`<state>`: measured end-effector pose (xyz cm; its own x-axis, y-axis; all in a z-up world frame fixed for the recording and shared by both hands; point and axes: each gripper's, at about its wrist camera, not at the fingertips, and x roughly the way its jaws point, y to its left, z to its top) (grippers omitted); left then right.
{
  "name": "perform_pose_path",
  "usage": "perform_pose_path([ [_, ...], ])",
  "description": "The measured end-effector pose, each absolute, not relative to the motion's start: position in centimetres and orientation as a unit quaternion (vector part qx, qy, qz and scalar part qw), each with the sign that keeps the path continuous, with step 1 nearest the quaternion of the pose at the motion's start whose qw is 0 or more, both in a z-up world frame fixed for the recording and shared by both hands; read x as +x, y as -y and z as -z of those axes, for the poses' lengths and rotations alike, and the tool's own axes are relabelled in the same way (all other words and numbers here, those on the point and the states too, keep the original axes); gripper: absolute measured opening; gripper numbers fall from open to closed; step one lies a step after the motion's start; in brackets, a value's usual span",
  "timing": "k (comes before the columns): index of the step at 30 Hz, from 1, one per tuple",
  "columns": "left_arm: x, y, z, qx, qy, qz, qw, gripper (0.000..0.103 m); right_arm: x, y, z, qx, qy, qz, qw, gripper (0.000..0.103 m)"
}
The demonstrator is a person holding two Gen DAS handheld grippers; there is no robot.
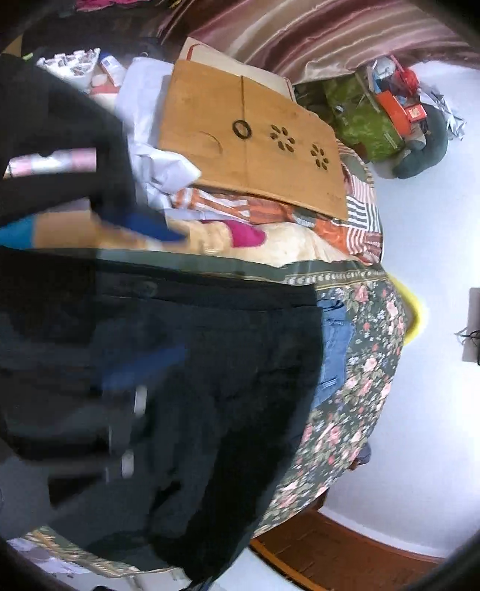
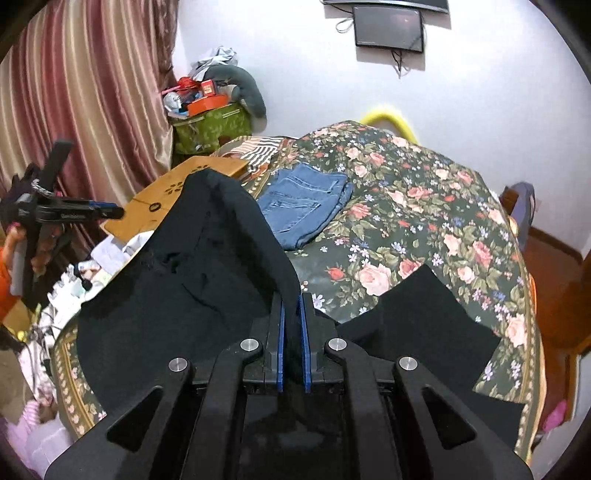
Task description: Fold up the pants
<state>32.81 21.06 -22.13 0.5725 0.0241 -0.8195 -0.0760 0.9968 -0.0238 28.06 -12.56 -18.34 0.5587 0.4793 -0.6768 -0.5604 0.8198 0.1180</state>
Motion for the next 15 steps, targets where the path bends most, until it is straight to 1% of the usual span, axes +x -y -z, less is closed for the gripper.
perform_pose_path([
  [2, 34.7, -21.2, 22.9, -0.033, -0.461, -0.027, 0.886, 0.071, 27.7, 12.6, 18.4, -0.056, -0.365, -0.292, 0.882, 0.006],
  [5, 38.5, -22.3, 24.7, -0.075, -0.482, -0.017, 0.873, 0.071, 28.5, 12.8, 18.8, -0.058, -0.37, -0.285, 0.882, 0.006],
  [10, 44.3, -24.1, 28.1, -0.135, -0.496, 0.013, 0.858, 0.071, 31.8, 13.1, 20.0, -0.045, -0.383, -0.279, 0.879, 0.006],
  [15, 48.9, -24.2, 31.9, -0.13, -0.525, 0.015, 0.841, 0.071, 33.4, 13.4, 21.5, -0.05, -0.391, -0.279, 0.876, 0.006],
])
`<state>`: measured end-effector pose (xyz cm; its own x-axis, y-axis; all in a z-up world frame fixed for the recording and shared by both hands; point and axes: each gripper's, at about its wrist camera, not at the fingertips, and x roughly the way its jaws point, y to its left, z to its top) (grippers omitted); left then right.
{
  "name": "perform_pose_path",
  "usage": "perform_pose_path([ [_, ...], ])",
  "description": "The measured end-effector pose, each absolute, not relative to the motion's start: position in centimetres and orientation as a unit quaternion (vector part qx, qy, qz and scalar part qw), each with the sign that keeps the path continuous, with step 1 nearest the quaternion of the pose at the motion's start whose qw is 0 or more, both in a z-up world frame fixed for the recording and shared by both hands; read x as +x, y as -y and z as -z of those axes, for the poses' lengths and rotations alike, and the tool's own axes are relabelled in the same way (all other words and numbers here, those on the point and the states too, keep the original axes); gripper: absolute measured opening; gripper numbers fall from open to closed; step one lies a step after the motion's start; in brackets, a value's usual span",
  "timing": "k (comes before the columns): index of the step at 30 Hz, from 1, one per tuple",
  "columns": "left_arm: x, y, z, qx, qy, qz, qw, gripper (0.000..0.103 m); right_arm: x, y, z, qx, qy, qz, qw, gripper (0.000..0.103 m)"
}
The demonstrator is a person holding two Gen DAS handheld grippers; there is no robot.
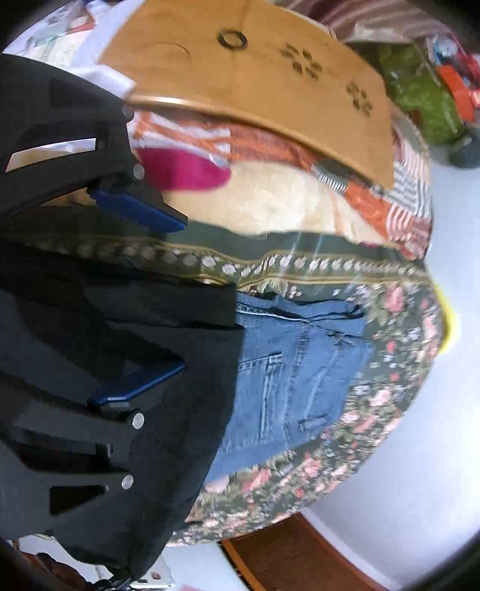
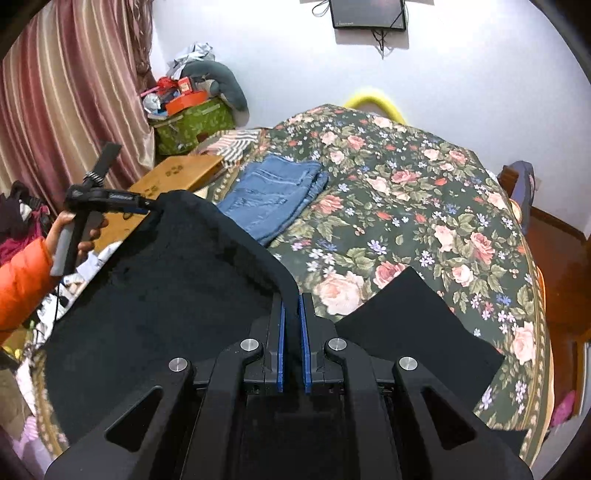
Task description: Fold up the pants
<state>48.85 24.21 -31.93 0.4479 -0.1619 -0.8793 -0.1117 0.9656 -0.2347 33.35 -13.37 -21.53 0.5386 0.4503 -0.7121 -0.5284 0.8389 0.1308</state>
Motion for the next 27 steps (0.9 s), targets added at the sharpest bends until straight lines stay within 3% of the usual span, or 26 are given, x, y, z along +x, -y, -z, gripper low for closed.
perform_pose_path([
  [9, 51.9, -22.5, 37.5, -0.125, -0.581, 0.031, 0.804, 0.07, 36.4, 13.7, 24.3, -0.044, -0.424, -0.281, 0.86, 0.006],
  [10, 51.7, -22.5, 37.5, -0.128, -0.579, 0.034, 0.804, 0.066, 36.5, 13.7, 24.4, -0.042, -0.425, -0.281, 0.86, 0.006],
  [11, 51.6, -22.4, 37.5, -0.132, -0.579, 0.041, 0.803, 0.052, 36.5, 13.7, 24.5, -0.04, -0.425, -0.281, 0.86, 0.006],
  [17, 50.7, -21.0, 35.7, -0.115, -0.574, 0.025, 0.81, 0.028, 36.1, 14.1, 24.1, -0.028, -0.421, -0.28, 0.863, 0.006],
  [22, 48.7, -20.5, 32.1, -0.079, -0.555, 0.002, 0.828, 0.012, 35.1, 14.4, 22.2, -0.03, -0.404, -0.273, 0.872, 0.006],
  [27, 45.3, -20.7, 26.6, -0.058, -0.516, 0.005, 0.855, 0.009, 33.4, 15.0, 19.1, -0.032, -0.376, -0.268, 0.886, 0.006],
])
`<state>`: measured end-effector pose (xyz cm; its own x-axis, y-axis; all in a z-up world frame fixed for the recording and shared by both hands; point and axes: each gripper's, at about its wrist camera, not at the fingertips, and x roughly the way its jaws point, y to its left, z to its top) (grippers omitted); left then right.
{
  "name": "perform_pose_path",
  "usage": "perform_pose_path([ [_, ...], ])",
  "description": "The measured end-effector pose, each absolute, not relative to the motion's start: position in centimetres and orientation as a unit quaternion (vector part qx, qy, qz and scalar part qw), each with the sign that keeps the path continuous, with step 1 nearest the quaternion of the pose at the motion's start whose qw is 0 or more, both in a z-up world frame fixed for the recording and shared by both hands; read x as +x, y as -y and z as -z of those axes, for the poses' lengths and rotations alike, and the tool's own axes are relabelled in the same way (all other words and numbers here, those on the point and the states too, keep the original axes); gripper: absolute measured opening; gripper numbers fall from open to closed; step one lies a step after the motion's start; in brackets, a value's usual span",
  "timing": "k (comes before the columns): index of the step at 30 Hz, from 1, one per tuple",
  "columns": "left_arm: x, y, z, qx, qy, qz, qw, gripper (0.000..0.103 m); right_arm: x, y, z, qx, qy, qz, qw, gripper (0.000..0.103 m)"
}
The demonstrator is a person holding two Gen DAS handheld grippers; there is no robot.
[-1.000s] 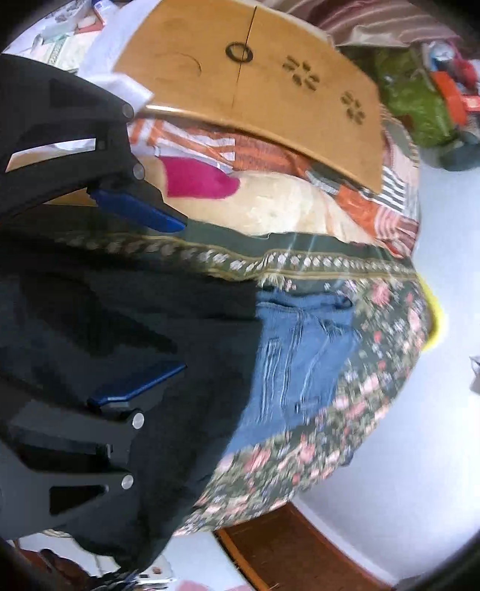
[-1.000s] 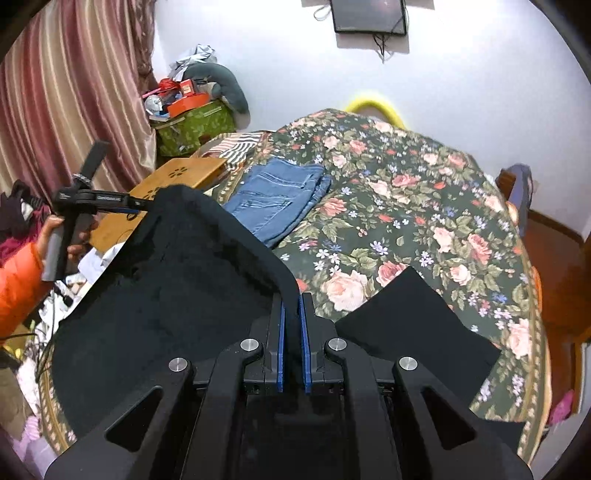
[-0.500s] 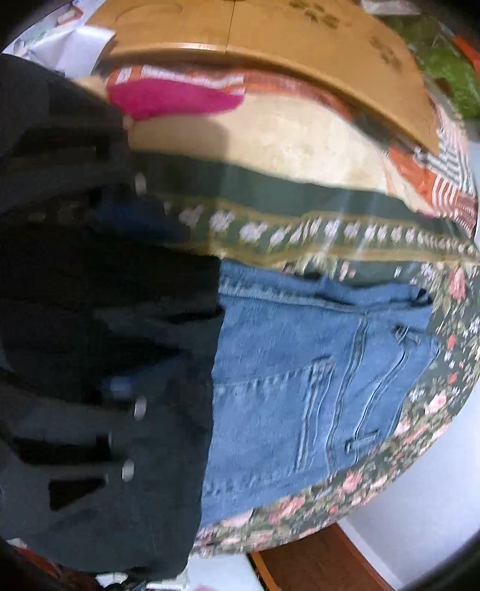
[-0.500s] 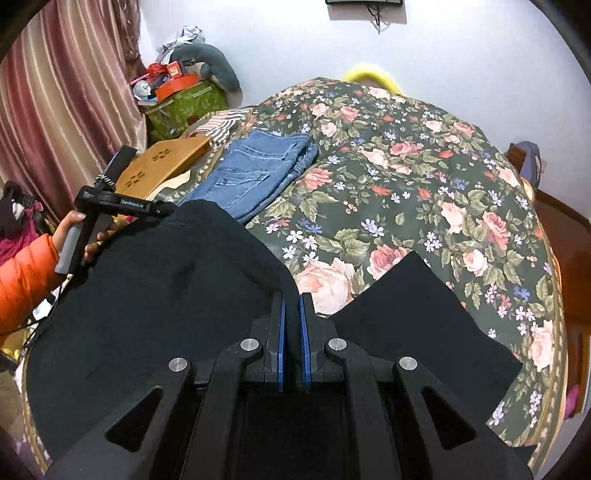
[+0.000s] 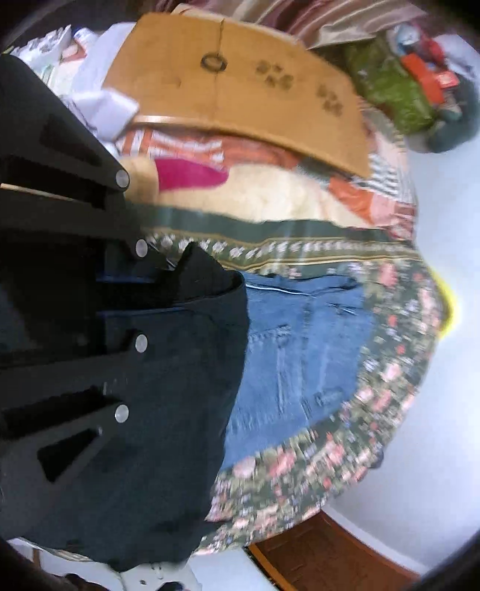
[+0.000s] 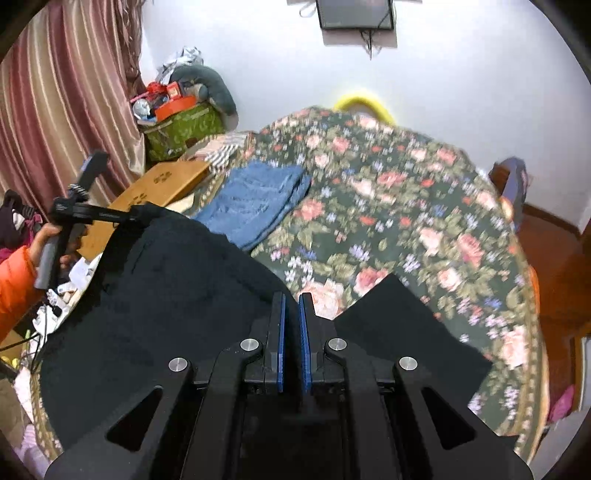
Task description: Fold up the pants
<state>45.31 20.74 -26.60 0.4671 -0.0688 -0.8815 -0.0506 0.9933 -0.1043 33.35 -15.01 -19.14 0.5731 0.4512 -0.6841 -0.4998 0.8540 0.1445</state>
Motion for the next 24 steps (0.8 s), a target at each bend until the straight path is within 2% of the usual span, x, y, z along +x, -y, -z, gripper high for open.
perform_pose_path([
  [5, 40.7, -20.2, 21.6, -0.041, -0.49, 0.009, 0.87, 0.008, 31.2, 14.8, 17.3, -0.05, -0.358, -0.264, 0.894, 0.006],
  [9, 37.4, -19.0, 20.1, -0.025, -0.483, 0.008, 0.875, 0.008, 30.6, 14.1, 17.6, -0.076, -0.362, -0.255, 0.894, 0.008],
  [10, 36.8, -18.6, 20.1, -0.018, -0.482, 0.007, 0.876, 0.008, 30.9, 14.0, 17.8, -0.079, -0.366, -0.249, 0.893, 0.013],
  [11, 36.2, -18.3, 20.1, -0.008, -0.481, 0.004, 0.877, 0.008, 31.4, 14.0, 18.1, -0.078, -0.372, -0.246, 0.892, 0.026],
  [13, 35.6, -17.9, 20.3, -0.002, -0.477, -0.003, 0.879, 0.008, 32.8, 14.0, 19.1, -0.064, -0.391, -0.246, 0.885, 0.042],
  [24, 35.4, -18.0, 21.4, -0.007, -0.462, -0.006, 0.887, 0.008, 41.1, 9.5, 26.3, -0.156, -0.477, -0.278, 0.819, 0.042],
])
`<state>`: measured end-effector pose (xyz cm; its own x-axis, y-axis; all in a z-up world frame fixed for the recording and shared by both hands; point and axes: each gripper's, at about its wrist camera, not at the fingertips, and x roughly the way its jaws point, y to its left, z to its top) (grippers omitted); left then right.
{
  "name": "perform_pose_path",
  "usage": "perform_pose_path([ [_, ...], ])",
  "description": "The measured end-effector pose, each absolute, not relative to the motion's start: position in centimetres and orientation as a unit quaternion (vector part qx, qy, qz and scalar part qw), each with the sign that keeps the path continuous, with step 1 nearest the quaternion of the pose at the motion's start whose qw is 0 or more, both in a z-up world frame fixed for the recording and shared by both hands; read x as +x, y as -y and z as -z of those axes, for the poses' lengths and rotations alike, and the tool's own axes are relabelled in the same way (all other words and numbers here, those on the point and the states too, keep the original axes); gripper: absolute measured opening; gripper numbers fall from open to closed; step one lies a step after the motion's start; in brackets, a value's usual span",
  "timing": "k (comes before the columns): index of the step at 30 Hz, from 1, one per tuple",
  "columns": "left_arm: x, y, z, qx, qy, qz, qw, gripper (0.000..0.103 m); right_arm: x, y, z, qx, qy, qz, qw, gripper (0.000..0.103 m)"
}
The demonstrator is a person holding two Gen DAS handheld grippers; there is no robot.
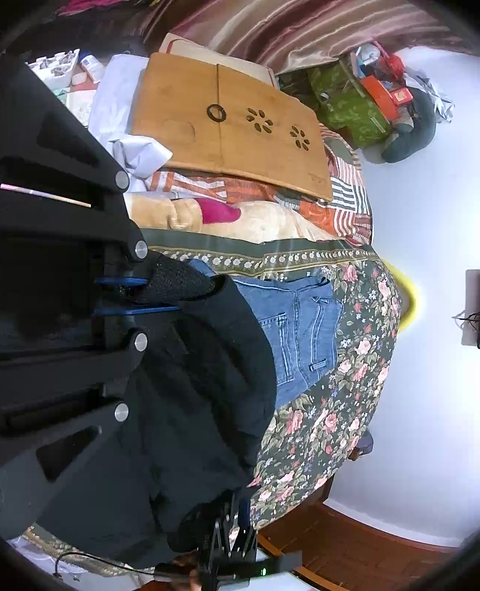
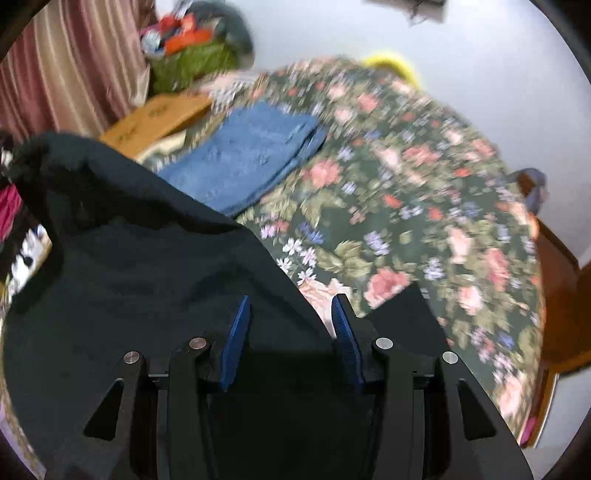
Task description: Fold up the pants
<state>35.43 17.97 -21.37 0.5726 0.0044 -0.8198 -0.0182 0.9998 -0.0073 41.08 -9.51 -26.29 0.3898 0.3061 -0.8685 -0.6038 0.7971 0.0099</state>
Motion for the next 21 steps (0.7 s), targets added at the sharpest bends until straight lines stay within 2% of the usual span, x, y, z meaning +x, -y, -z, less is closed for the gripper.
perform_pose_path([
  [4, 36.7, -18.0, 22.4, -0.007, -0.458, -0.005, 0.889, 0.008, 42.8, 9.4, 28.7, -0.132, -0.507, -0.309, 0.794, 0.042],
  [6, 37.2, -18.2, 22.9, -0.014, -0.459, -0.005, 0.889, 0.008, 42.8, 9.6, 28.6, -0.121, -0.507, -0.327, 0.788, 0.037],
  [11, 37.8, -18.4, 23.5, -0.025, -0.459, -0.01, 0.888, 0.008, 41.2, 9.1, 28.3, -0.133, -0.5, -0.335, 0.787, 0.008],
  [15, 37.2, -18.3, 22.8, -0.027, -0.458, -0.012, 0.888, 0.008, 39.8, 8.4, 27.5, -0.153, -0.473, -0.31, 0.811, 0.004],
  [21, 34.6, -18.6, 20.9, -0.032, -0.455, -0.015, 0.89, 0.008, 36.4, 10.5, 21.2, -0.122, -0.393, -0.285, 0.866, 0.004],
])
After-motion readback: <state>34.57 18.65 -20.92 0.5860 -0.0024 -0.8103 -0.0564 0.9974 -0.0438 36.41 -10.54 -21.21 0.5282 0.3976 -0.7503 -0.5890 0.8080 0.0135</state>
